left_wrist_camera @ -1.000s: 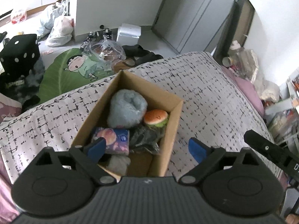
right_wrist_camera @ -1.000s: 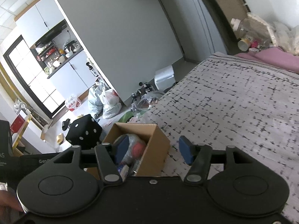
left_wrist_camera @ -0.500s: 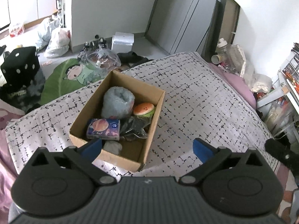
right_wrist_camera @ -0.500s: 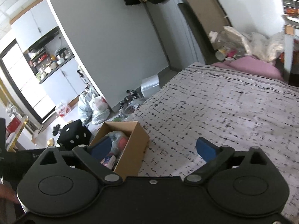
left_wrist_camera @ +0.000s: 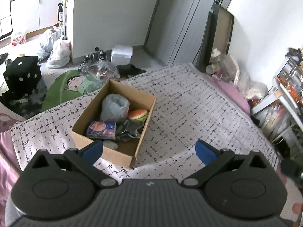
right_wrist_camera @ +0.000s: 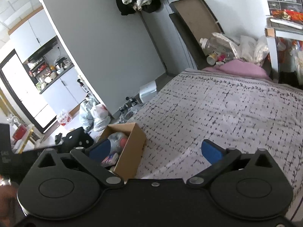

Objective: Organize soft objects

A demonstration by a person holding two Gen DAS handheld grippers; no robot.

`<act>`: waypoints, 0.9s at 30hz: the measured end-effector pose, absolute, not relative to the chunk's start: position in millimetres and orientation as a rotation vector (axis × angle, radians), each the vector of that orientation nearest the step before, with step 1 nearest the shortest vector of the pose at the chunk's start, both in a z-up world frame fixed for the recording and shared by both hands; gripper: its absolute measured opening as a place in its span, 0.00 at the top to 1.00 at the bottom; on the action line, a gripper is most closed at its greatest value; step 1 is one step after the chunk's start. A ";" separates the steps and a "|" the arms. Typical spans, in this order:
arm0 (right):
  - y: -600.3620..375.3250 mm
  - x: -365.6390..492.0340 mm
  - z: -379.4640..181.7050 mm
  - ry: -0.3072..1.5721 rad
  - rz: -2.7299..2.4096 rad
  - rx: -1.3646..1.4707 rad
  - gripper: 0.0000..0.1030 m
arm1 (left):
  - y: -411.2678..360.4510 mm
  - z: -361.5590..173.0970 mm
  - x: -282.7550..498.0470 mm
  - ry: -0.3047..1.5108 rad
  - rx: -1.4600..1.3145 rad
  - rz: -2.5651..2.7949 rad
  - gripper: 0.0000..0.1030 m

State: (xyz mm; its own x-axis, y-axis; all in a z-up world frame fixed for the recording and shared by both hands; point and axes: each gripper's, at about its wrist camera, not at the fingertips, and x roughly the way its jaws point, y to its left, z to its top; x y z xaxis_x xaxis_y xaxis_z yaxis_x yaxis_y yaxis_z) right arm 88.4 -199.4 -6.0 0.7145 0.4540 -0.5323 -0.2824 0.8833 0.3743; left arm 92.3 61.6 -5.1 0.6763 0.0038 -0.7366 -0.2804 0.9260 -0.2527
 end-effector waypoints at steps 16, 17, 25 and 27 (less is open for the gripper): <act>-199.6 31.9 15.7 0.686 0.372 0.235 0.00 | 47.3 20.6 44.5 0.811 -0.250 0.067 0.00; -198.8 29.2 15.7 0.691 0.375 0.231 0.00 | 46.7 23.1 40.6 0.803 -0.243 0.051 0.00; -192.5 7.6 14.0 0.721 0.370 0.229 0.00 | 42.3 38.0 15.8 0.782 -0.187 0.012 0.00; -190.3 4.0 14.4 0.725 0.358 0.216 0.00 | 41.3 38.7 10.9 0.788 -0.171 0.015 0.00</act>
